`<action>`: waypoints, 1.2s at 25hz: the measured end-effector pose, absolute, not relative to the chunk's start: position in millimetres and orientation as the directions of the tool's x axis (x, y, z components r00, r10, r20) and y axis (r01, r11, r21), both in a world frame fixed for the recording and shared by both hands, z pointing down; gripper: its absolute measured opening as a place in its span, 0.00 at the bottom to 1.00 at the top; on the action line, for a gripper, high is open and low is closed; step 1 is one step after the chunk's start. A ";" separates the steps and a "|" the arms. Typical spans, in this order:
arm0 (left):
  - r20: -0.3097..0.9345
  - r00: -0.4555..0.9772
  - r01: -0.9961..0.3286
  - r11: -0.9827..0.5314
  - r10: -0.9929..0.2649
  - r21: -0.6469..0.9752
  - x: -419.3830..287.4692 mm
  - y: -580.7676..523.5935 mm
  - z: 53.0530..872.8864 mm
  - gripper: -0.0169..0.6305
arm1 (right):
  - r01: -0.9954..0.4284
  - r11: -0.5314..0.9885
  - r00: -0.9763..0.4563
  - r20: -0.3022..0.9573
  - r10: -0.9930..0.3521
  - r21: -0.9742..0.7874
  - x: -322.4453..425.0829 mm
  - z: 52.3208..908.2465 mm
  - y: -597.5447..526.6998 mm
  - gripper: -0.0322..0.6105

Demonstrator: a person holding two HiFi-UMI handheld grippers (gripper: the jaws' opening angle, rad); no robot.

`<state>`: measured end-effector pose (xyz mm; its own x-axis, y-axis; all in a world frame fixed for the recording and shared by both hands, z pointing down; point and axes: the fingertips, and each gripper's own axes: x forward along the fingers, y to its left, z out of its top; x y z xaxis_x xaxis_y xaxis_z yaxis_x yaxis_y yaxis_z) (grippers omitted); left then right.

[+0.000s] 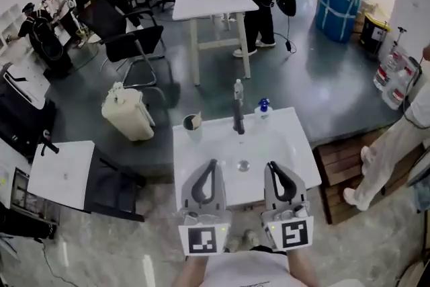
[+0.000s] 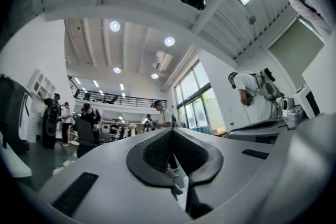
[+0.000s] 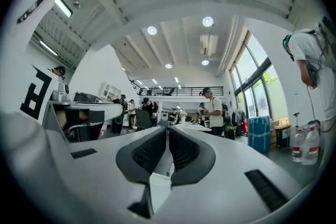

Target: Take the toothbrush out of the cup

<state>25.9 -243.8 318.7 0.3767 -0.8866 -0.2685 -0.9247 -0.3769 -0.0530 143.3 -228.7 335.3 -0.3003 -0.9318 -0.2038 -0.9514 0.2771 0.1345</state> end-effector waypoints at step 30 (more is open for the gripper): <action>-0.258 0.100 -0.995 -0.101 -0.961 -0.008 -87.7 -253.1 322.5 0.05 | -0.903 0.430 -0.424 -0.157 -0.892 -0.006 67.9 348.9 -293.0 0.09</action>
